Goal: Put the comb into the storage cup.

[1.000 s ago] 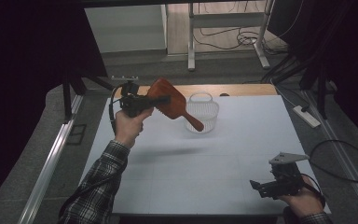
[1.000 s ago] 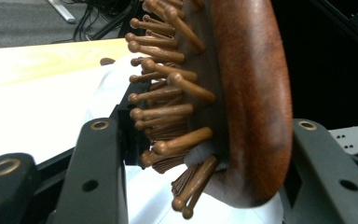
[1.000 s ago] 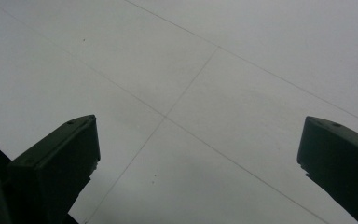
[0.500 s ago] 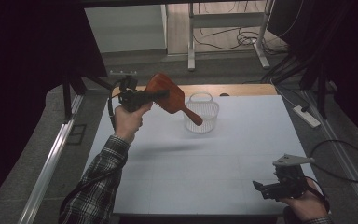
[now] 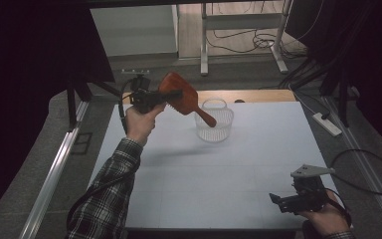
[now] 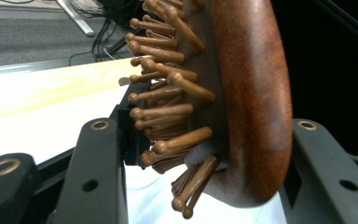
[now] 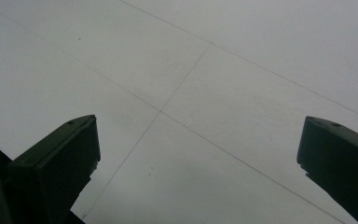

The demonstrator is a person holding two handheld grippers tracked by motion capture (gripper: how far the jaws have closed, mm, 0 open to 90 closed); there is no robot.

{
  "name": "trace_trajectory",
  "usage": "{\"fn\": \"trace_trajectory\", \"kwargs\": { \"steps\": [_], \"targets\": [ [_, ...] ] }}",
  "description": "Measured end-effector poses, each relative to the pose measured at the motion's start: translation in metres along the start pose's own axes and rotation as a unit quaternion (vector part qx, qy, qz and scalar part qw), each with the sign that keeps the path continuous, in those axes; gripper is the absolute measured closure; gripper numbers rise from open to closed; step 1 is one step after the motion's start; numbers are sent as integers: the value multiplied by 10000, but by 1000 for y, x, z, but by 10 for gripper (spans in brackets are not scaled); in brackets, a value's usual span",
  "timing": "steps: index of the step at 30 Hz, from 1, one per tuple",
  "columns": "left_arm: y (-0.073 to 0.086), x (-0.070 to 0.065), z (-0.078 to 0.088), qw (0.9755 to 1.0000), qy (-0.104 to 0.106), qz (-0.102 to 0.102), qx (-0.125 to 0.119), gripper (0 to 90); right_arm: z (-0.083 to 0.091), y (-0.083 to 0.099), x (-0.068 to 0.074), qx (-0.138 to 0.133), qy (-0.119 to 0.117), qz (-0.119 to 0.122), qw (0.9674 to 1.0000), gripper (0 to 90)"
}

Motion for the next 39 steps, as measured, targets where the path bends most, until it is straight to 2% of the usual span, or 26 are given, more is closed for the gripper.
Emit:
{"fn": "trace_trajectory", "kwargs": {
  "steps": [20,31,39],
  "targets": [
    [6,11,-29,9998,-169,10,58,513,0,0,0,4,-19,-11,10000,0],
    [13,11,-48,9996,-225,-45,161,512,0,0,0,15,-29,-5,10000,0],
    [21,10,-61,9996,-207,-8,202,512,0,0,0,23,-31,5,10000,0]
  ]
}}
Point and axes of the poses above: each handheld gripper's, and its own axes: z roughly backward along the jaws, y roughly out of its underside, x roughly to its left, the point moved 2 cm from there along -z, roughly forward along the jaws, and after that the axes turned 11 degrees about -x, right-handed, at the moved point
